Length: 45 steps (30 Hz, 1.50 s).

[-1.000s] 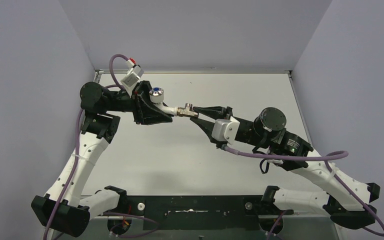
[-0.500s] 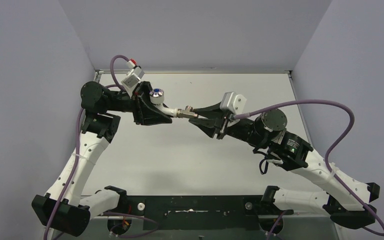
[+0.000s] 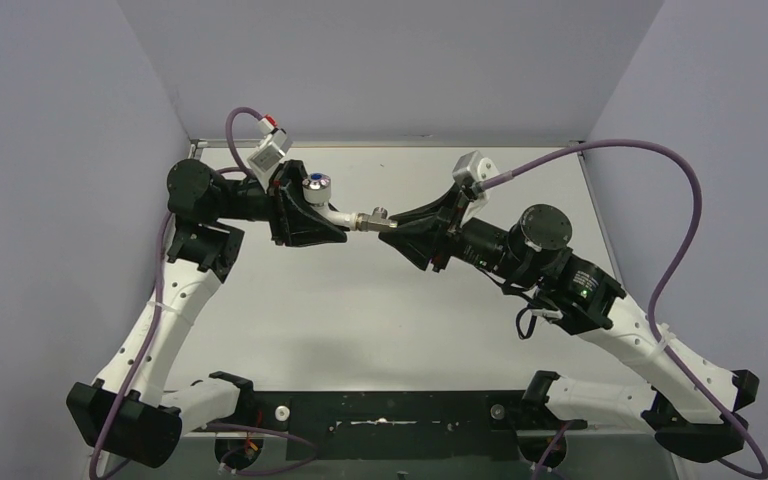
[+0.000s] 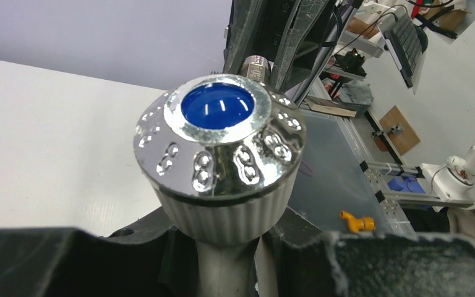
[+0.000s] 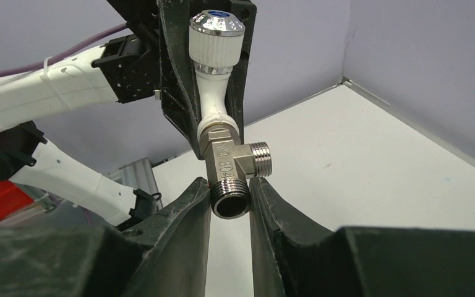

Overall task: Install the water faucets
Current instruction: Screw the water faucet onto the adaptor.

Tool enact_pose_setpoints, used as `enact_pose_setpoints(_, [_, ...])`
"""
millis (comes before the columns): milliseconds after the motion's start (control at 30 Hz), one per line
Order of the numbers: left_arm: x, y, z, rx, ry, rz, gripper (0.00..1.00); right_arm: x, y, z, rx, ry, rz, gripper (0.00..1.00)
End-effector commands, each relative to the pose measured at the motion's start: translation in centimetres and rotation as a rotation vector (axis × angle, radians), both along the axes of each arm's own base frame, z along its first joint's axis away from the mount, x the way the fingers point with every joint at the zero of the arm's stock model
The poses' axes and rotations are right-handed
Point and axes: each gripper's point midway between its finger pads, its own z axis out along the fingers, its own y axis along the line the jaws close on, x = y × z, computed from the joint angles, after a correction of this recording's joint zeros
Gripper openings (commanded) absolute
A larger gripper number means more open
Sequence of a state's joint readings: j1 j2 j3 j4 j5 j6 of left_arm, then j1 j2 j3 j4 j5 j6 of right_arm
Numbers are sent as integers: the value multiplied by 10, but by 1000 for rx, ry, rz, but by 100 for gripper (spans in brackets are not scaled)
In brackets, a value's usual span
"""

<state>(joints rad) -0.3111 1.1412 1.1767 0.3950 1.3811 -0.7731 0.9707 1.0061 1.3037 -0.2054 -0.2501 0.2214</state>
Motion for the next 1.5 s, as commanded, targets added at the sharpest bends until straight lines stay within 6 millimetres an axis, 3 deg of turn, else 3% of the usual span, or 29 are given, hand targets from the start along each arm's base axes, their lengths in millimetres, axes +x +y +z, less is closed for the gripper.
enact_pose_setpoints(0, [-11, 2, 25, -47, -169, -8, 0, 12, -4, 15, 110, 117, -47, 0])
enact_pose_setpoints(100, [-10, 1, 26, -47, -170, -8, 0, 10, -7, 19, 112, 81, -43, 1])
enact_pose_setpoints(300, [-11, 2, 27, -51, -174, -2, 0, 4, -29, 33, 69, -154, -71, 45])
enact_pose_setpoints(333, [-11, 2, 27, -51, -173, 0, 0, 2, -34, 35, 57, -209, -74, 48])
enact_pose_setpoints(567, [-9, 1, 24, -53, -136, 16, 0, -12, -54, 43, -74, -682, -72, 60])
enact_pose_setpoints(700, [-8, 1, 26, -61, -99, 36, 0, -8, -49, 42, -197, -970, -72, 64])
enact_pose_setpoints(867, [-7, 0, 24, -51, -23, 46, 0, -2, -28, 41, -328, -1159, -1, 65])
enact_pose_setpoints(1067, [-8, 1, 19, -32, 18, 50, 0, -7, -14, 41, -356, -1227, 92, 65])
enact_pose_setpoints(1467, [-4, -1, 14, -19, 40, 44, 0, -1, 7, 39, -381, -1263, 90, 57])
